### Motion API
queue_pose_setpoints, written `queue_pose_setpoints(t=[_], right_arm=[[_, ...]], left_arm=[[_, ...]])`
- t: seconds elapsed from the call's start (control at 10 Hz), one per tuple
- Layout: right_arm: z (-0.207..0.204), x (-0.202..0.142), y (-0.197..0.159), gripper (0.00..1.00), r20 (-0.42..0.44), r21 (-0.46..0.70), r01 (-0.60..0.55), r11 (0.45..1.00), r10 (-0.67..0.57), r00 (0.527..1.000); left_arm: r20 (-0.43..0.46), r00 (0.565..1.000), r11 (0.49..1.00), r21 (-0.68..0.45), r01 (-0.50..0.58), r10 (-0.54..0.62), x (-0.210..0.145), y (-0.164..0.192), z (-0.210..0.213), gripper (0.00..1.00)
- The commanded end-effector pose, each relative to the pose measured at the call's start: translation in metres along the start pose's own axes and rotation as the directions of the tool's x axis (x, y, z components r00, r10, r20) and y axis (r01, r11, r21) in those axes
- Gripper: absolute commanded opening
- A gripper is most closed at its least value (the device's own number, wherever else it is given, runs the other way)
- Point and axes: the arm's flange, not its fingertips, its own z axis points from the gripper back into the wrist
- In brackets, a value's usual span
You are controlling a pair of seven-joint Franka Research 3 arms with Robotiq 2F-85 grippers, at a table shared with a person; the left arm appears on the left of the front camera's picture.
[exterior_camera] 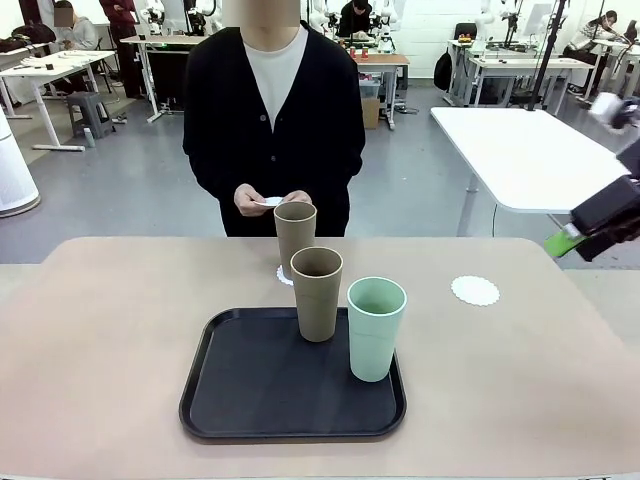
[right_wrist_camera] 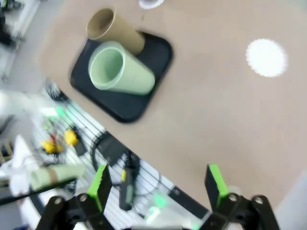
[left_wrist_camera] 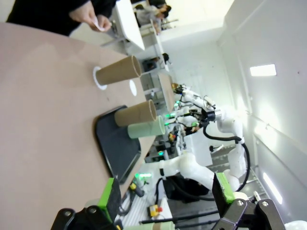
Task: Place coasters on the table and set cups on them.
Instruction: Take one Reusable plastic cup from the Flat Tray and place it on a coaster set by the human.
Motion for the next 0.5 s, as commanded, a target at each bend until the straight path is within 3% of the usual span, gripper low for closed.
queue_pose_setpoints(t=[0.0, 0.3, 0.4], right_arm=[[-0.028, 0.001, 0.0, 1.0, -0.068, 0.01, -0.171, 0.985, 0.172, 0.983], [-0.056, 0.0, 0.007, 1.0, -0.209, 0.025, -0.291, 0.956, 0.289, 0.934], [-0.046, 0.006, 0.018, 1.0, -0.147, 0.016, -0.207, 0.978, 0.208, 0.967]], left_arm=[[-0.002, 1.0, 1.0, -0.001, 0.002, -0.002, 0.0, -0.002, 0.0, 1.0], [-0.002, 1.0, 1.0, -0.001, 0.002, -0.002, 0.0, -0.002, 0.0, 1.0], [-0.002, 1.0, 1.0, -0.001, 0.002, -0.002, 0.0, -0.002, 0.0, 1.0]])
